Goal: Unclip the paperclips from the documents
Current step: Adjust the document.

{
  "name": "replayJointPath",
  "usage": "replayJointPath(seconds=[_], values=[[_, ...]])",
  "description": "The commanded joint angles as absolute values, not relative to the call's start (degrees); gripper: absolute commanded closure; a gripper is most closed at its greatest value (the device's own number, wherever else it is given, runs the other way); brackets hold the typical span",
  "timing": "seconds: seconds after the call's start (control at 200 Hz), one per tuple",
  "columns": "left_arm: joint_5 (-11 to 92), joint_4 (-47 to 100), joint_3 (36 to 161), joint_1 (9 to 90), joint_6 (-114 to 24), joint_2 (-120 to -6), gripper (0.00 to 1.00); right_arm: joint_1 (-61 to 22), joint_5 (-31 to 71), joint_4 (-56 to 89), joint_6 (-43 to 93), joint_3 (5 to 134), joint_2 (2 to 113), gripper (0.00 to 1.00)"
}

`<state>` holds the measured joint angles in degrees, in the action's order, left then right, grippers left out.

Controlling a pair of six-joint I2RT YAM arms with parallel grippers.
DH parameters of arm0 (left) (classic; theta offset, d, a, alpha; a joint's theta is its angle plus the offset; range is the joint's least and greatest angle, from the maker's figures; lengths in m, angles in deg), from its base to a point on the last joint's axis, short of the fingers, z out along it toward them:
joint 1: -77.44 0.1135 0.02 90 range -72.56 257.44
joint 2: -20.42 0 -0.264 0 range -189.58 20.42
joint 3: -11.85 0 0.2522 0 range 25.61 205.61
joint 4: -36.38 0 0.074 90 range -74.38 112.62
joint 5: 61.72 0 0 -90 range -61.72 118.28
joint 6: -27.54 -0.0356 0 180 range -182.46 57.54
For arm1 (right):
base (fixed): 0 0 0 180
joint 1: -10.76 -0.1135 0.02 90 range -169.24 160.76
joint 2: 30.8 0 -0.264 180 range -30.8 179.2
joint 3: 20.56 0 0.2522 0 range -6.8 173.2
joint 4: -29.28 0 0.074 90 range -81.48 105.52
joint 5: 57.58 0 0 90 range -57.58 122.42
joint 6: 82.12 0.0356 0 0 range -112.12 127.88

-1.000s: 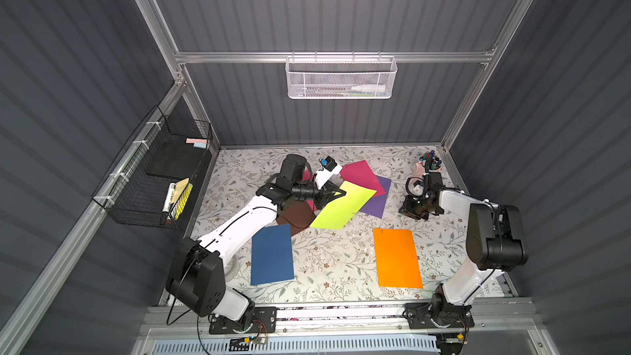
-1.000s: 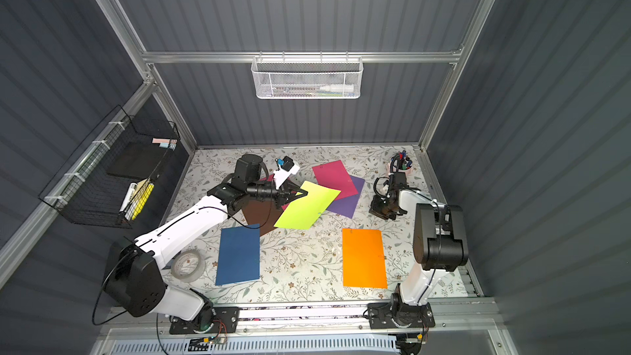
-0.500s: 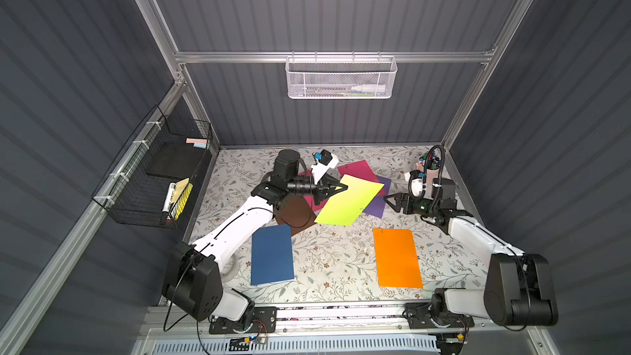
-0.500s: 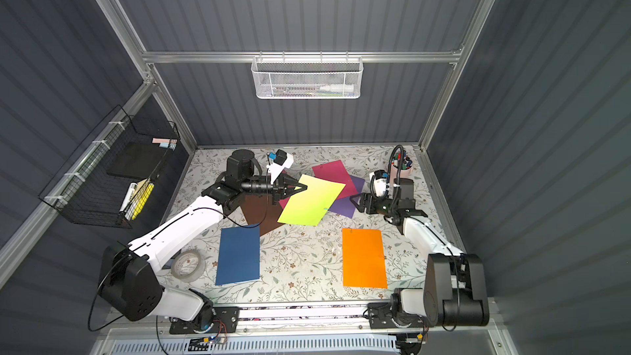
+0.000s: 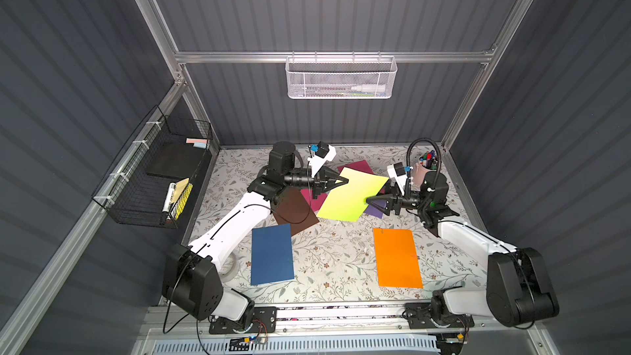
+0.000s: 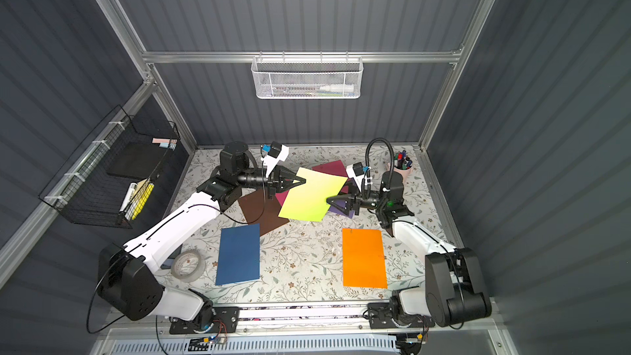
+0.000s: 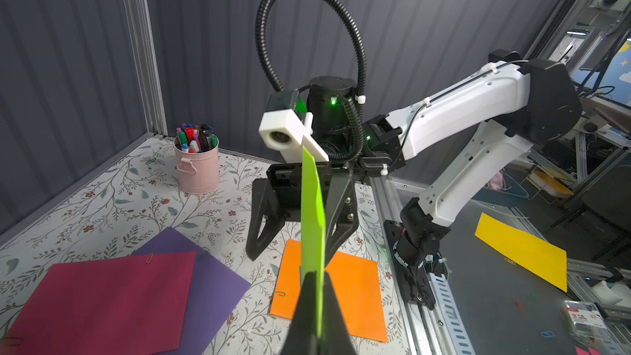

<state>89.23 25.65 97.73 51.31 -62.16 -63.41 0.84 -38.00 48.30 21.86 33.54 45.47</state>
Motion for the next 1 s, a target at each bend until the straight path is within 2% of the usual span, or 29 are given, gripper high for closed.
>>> replayJointPath(seconds=[0.0,0.09,0.235,0.455,0.5,0.62,0.715,0.78,0.875,0.996], values=[[90.05,26.46,99.24,51.77,-61.44,-63.47,1.00,0.56,-40.76,42.99,17.43,35.93,42.97,0.28],[90.58,27.00,99.51,52.04,-61.12,-63.65,1.00,0.56,-39.93,36.84,13.49,37.25,41.71,0.34],[92.00,25.35,100.39,52.04,-62.20,-65.36,1.00,-0.04,-43.97,38.87,17.39,40.08,43.89,0.49],[91.58,25.16,100.69,52.10,-62.40,-65.63,1.00,-0.62,-44.70,37.56,17.91,42.39,45.09,0.91],[91.27,25.34,100.58,52.13,-62.12,-65.56,1.00,-0.59,-44.75,36.83,17.65,42.60,45.08,0.96],[90.87,25.85,99.93,52.28,-60.93,-65.43,1.00,-0.62,-45.25,34.73,16.95,43.49,44.75,1.00],[92.29,25.87,99.29,52.30,-60.79,-65.66,0.77,-0.62,-45.36,32.00,15.54,44.64,44.18,1.00],[94.15,25.80,98.61,52.31,-60.95,-66.09,0.68,-0.58,-45.21,30.43,14.57,45.48,43.66,1.00],[95.51,26.47,97.46,52.30,-60.35,-66.45,0.67,-0.58,-45.32,28.06,13.35,47.01,43.04,1.00],[95.91,28.86,95.40,52.33,-58.58,-65.83,0.72,-0.59,-45.28,25.23,11.77,49.03,42.83,1.00]])
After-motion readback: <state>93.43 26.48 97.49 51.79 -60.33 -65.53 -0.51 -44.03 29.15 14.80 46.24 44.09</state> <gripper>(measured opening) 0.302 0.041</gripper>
